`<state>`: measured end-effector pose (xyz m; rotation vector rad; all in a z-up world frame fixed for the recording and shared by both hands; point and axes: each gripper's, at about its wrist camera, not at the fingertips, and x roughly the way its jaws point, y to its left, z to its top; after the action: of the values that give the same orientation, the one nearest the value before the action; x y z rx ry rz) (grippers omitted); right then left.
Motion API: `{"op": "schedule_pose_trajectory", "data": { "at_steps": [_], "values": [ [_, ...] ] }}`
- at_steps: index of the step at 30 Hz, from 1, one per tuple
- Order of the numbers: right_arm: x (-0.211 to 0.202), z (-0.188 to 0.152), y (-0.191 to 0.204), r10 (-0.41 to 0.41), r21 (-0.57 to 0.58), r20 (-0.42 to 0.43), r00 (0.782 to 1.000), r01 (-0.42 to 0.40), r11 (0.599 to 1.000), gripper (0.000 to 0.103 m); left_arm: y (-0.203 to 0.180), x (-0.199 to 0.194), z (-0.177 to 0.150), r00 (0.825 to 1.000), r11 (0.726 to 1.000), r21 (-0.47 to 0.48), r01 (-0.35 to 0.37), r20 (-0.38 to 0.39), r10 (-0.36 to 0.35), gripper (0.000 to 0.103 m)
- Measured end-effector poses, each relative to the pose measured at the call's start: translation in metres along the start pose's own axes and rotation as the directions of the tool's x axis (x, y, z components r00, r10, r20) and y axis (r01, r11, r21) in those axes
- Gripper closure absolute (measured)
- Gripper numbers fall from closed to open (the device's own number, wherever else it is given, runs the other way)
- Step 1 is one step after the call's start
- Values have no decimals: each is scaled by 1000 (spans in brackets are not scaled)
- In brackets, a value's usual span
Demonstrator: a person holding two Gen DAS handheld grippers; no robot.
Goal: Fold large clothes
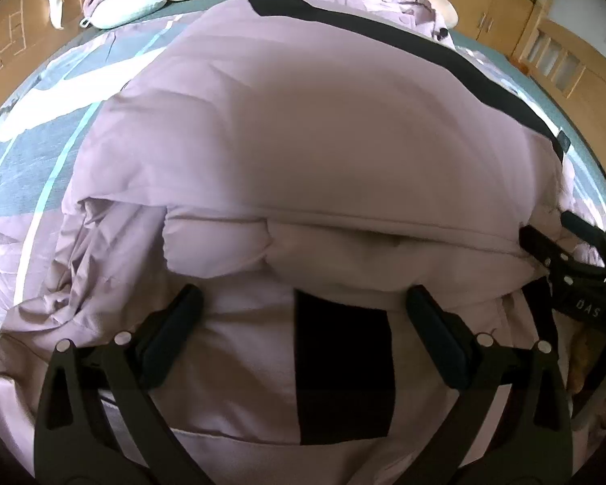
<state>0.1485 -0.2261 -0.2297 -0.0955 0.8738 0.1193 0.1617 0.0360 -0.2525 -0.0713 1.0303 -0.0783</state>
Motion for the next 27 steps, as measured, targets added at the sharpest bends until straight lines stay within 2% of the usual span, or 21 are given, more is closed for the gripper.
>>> {"op": "schedule_pose_trajectory", "data": {
  "at_steps": [1, 3, 5, 7, 8, 10, 11, 12, 15, 19, 27],
  "values": [
    [0, 0, 0, 0, 0, 0, 1000, 0, 1000, 1, 0, -3, 1, 1000, 1000, 4, -3, 1, 3, 2],
    [0, 0, 0, 0, 0, 0, 1000, 0, 1000, 1, -3, -14, 1, 998, 1000, -2, 14, 66, -13, 2],
    [0, 0, 0, -1, -1, 0, 1000, 1, 1000, 1, -14, -33, -1, 983, 998, 53, 35, 178, -44, 2],
    [0, 0, 0, 0, 0, 0, 1000, 0, 1000, 1, -27, -41, 0, 973, 992, 124, 0, 230, -28, 2],
    [0, 0, 0, -1, -1, 0, 1000, 1, 1000, 1, -30, -36, 1, 978, 991, 137, -11, 210, -18, 2],
    [0, 0, 0, -1, -1, 0, 1000, 1, 1000, 1, -28, -10, 2, 996, 992, 123, -17, 87, 6, 2],
    [0, 0, 0, -2, -1, 0, 1000, 2, 1000, 1, -25, 0, 2, 999, 994, 105, -18, 40, 14, 2],
    [0, 0, 0, -2, -2, 0, 1000, 2, 1000, 1, -21, 2, 2, 1000, 997, 80, 7, 28, -9, 2],
    [0, 0, -1, -1, 0, 0, 1000, 1, 1000, 1, -15, 0, 3, 999, 998, 45, 41, 28, -42, 2],
    [-4, 1, -3, 6, 7, 9, 1000, -6, 1000, 1, -21, -1, 1, 999, 998, 64, 8, 36, -10, 2],
    [-3, 0, -2, -9, -5, 1, 1000, 9, 1000, 1, -21, 3, 0, 999, 998, 63, 9, 39, -11, 2]
  ]
}}
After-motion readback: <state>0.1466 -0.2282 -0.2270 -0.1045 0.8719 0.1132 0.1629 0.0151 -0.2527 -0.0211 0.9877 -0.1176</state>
